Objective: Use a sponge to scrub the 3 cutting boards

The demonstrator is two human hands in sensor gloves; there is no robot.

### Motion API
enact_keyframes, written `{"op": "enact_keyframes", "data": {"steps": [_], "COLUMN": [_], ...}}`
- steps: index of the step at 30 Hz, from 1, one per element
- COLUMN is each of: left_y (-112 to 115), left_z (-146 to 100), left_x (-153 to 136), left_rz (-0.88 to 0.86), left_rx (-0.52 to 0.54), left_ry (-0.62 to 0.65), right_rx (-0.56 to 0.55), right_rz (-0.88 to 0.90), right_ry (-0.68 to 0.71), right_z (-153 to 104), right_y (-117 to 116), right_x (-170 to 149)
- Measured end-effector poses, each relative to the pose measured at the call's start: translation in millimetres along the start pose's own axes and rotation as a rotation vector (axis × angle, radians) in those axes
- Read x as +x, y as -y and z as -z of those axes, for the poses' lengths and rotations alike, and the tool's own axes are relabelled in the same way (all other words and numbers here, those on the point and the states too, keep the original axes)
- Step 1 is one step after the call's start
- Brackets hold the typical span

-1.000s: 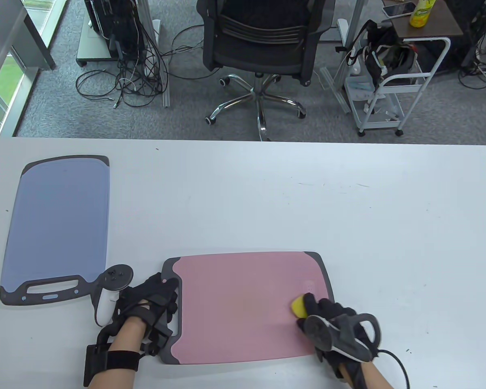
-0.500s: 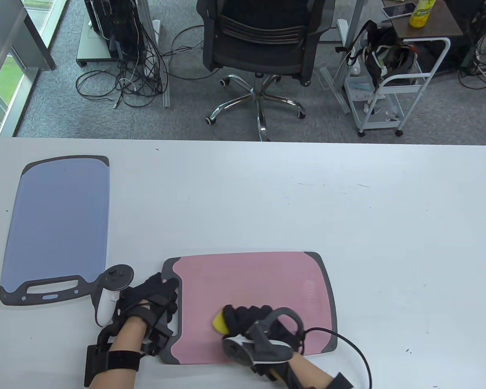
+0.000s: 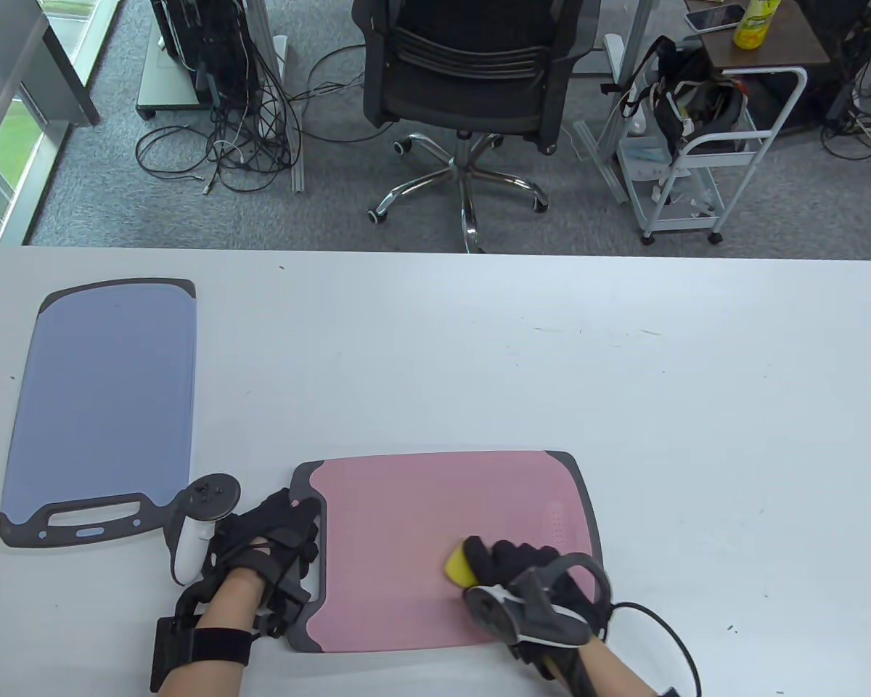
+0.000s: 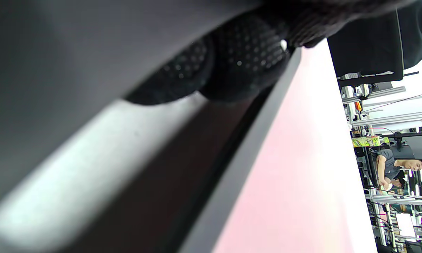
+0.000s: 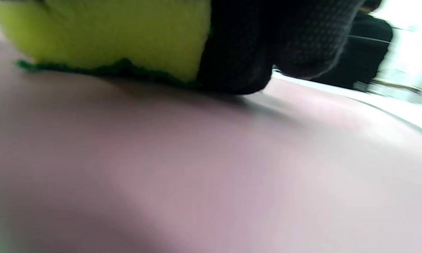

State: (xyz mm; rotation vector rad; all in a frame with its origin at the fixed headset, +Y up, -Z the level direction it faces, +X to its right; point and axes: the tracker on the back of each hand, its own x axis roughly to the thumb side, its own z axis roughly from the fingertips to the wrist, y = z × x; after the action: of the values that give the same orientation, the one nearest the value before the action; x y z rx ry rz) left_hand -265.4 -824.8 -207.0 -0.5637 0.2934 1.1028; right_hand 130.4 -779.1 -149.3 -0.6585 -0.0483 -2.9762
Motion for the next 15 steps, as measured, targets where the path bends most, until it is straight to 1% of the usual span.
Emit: {"op": "enact_keyframes", "data": {"steps": [2,3,5,6,8,9,10,11,12,13,15], "left_y": [0.1,0.2,0.5,0.7,0.6,0.5,0.6,0.5,0.5,0.4,0.4], "left_z": [0.1,0.3,1.0,1.4,2.3,2.6,2.8,2.9,3.0,3.3,3.2], "left_x": [0.2,0.4,1.4,1.8,2.9,3.3,3.6,3.7,3.9,3.7,3.7], "left_rz": [0.003,0.005,0.013,0.014,0.022,0.024,0.026,0.032,0.034,0.034,0.034], "left_rx": [0.001,0.0,0.001,0.001,0.001,0.001,0.002,0.005,0.007,0.007,0.008], "left_ry": [-0.002,-0.004,-0.006,-0.006,-0.007,-0.007,-0.008,-0.009,-0.011,-0.012,-0.013], "right_rx": [0.005,0.018,0.026,0.036,0.017,-0.001,0.011,0.002,-0.012,-0.019,-0.034], "right_rz": [0.026,0.033,0.057,0.059,0.053,-0.023,-0.043,-0.031,0.003,0.025,0.02], "right_ry": [-0.166,-0.221,-0.272,-0.271,-0.244,-0.207,-0.095,-0.053,-0.005,0.077,0.2], "right_z": [-21.4,-28.9,-35.4,-35.3,-28.7,-21.3,-11.7,-5.4,4.1,15.2,30.9], "right_y": [-8.6,-10.6,-12.2,-12.0,-10.3,-7.2,-4.3,-2.1,1.6,6.5,13.6], "right_x": [-49.5,-64.7,-77.9,-78.0,-67.9,-53.6,-36.5,-22.7,1.5,30.1,79.2]}}
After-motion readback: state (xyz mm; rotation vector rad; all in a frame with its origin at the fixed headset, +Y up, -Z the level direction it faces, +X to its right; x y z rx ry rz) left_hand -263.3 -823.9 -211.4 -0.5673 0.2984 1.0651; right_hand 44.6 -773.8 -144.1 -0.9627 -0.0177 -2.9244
